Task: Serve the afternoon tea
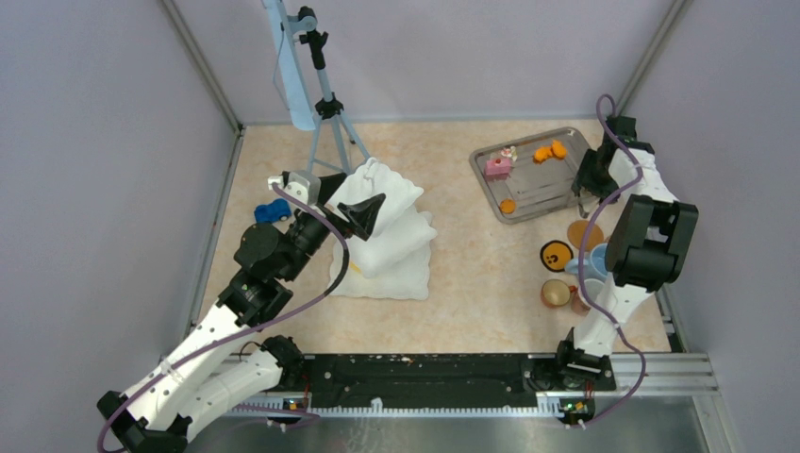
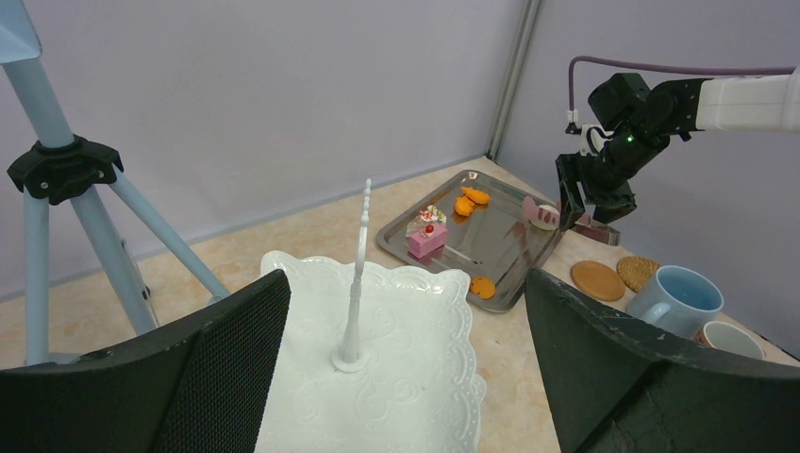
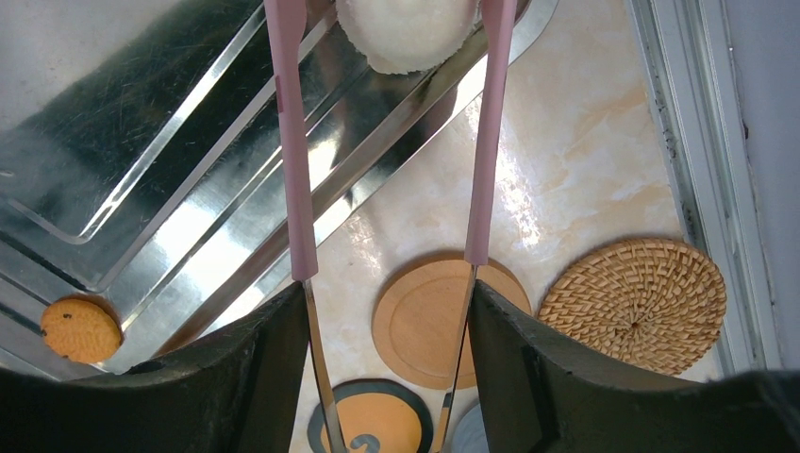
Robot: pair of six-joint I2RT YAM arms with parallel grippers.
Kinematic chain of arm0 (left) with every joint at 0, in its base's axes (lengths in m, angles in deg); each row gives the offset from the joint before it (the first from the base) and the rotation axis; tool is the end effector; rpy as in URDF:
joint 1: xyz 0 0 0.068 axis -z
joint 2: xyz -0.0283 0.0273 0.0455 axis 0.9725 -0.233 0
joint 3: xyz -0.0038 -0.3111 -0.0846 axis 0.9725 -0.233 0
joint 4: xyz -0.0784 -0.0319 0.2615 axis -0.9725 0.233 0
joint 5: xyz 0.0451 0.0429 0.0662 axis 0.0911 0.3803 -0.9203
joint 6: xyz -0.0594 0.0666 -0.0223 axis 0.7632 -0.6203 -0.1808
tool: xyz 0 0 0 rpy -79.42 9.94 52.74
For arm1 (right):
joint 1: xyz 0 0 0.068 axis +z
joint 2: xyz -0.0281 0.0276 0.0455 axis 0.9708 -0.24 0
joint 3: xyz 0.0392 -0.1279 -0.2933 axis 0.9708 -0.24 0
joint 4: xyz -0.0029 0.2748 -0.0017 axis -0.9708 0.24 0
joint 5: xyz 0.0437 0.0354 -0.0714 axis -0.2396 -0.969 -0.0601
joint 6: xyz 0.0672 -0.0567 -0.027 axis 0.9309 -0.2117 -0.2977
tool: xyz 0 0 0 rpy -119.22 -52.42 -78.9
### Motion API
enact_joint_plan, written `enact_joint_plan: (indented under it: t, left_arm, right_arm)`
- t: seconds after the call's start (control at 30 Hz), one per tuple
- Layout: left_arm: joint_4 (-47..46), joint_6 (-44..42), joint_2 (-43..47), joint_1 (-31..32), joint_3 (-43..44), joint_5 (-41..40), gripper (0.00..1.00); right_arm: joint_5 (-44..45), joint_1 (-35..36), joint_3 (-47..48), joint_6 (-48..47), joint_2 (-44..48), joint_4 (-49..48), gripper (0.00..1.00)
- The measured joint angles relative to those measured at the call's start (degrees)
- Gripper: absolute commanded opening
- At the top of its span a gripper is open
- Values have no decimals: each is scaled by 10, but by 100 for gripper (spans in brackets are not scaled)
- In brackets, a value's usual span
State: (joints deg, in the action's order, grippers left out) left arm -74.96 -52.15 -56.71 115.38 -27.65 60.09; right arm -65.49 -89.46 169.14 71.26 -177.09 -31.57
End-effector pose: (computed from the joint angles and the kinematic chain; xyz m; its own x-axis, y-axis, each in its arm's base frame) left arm 0.1503 -0.1166 0.4324 0.1084 -0.2458 -0.9632 0.6135 0.7789 -0.1297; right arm 0.4394 -0.1148 0.2349 -0.7921 0.3919 -0.4681 0.4518 0.8920 -0.0178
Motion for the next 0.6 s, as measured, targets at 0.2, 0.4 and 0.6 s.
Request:
enact_joint_plan:
  t: [0.2, 0.4, 0.6]
  left_arm:
    - [-1, 1, -4, 0, 0, 0, 99]
    - [-1, 1, -5, 0, -1, 0, 99]
    - [0, 1, -7, 0, -1, 0, 99]
  right_arm:
    - [3, -3, 1, -2, -17, 1, 57]
    - [2, -3, 15, -6, -47, 8, 46]
    - [-7, -3, 22, -11, -46, 9, 36]
